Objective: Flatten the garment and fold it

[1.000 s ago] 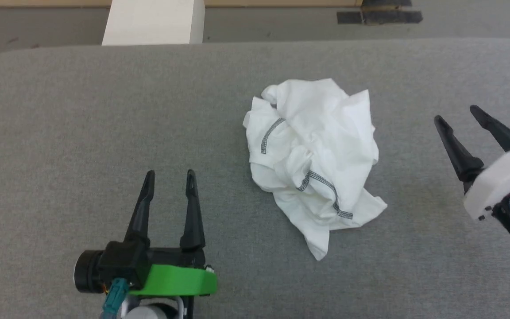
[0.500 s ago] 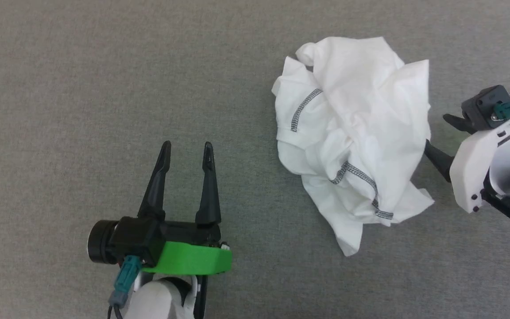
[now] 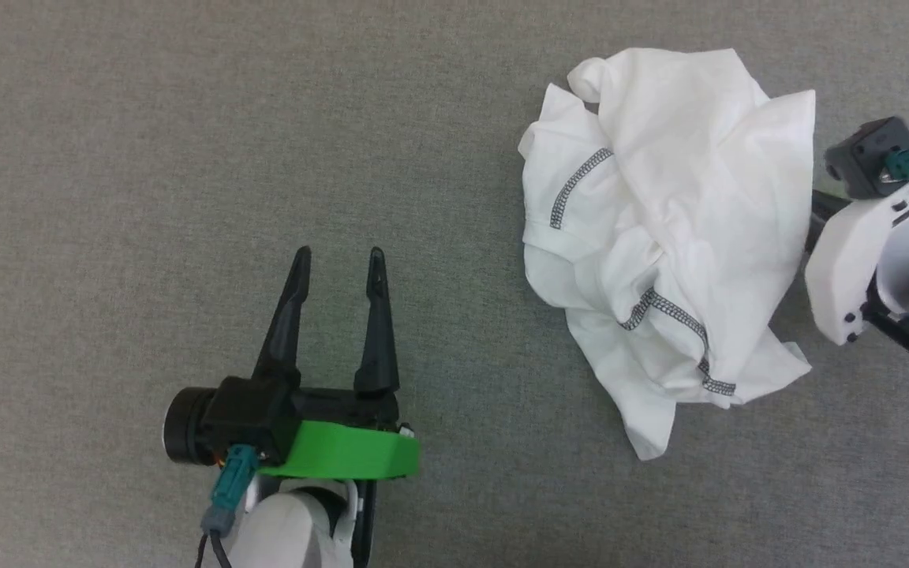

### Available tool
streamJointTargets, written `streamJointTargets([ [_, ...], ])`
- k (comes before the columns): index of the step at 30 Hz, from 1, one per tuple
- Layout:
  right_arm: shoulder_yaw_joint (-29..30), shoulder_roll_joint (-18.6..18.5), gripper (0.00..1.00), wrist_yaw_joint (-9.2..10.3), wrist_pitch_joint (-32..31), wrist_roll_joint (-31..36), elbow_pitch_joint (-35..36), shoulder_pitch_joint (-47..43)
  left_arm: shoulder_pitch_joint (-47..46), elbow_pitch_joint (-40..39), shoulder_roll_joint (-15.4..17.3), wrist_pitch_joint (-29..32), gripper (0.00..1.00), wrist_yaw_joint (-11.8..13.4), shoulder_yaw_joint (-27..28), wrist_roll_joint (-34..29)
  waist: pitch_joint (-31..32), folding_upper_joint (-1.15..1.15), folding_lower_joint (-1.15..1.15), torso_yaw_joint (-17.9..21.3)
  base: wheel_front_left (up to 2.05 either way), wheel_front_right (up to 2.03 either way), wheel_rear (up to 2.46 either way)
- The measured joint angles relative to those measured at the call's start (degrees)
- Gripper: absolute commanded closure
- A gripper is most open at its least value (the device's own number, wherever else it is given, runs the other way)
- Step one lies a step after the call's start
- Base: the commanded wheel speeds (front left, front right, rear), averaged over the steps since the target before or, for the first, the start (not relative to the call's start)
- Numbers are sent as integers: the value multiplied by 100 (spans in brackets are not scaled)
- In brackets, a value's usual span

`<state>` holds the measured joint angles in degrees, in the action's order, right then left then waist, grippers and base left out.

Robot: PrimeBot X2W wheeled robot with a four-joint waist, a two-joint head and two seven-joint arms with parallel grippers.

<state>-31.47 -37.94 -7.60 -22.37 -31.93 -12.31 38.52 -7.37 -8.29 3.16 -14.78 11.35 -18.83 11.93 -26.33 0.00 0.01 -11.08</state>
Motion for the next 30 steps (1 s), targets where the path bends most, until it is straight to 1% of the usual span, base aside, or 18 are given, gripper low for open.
streamJointTargets([
  [2,191,-40,100,0,152,3,-11,26,25,23,-1,0,0,-1,54,0,88,0,0,29,0,0,0],
  [5,711,-163,100,0,324,15,-66,84,85,58,-1,0,0,-19,140,0,273,0,0,97,0,0,0],
  [8,1301,-367,100,0,325,145,-178,31,192,80,-2,0,0,-64,182,-1,487,0,0,178,0,0,0],
  [11,2047,-630,100,0,311,427,-322,-380,313,87,-4,0,0,-121,237,-2,688,0,0,237,0,0,0],
  [13,2525,-769,100,0,181,628,-491,-911,404,85,-5,0,0,-131,287,-5,806,0,0,261,0,0,0],
  [14,2754,-782,100,1,66,702,-559,-1242,452,86,-7,0,0,-149,314,-10,860,0,0,268,0,0,0],
  [16,3072,-703,100,1,-59,806,-614,-1842,544,89,-7,0,0,-174,348,-29,946,0,0,272,0,0,0],
  [18,3349,-444,100,1,-76,905,-661,-2334,625,110,-8,0,0,-196,378,-37,1013,0,-1,273,0,0,0],
  [20,3552,-64,100,1,18,1033,-675,-2716,678,138,-8,0,0,-231,412,-47,1076,0,0,283,0,0,0],
  [21,3618,110,54,0,75,1105,-660,-2839,683,152,-8,0,0,-245,414,-53,1106,0,0,292,0,0,0],
  [22,3659,224,0,0,111,1148,-637,-2902,684,167,-8,0,0,-268,415,-55,1129,0,0,301,0,0,0],
  [24,3761,477,0,1,218,1194,-521,-2950,685,214,-9,0,0,-319,422,-75,1193,0,0,325,0,0,0],
  [26,3802,639,0,1,256,1167,-301,-2938,686,232,-9,0,0,-354,427,-78,1259,0,0,348,0,0,0],
  [30,3704,755,0,1,110,909,433,-2849,737,241,-10,0,0,-379,452,-79,1410,0,-1,403,0,0,0],
])
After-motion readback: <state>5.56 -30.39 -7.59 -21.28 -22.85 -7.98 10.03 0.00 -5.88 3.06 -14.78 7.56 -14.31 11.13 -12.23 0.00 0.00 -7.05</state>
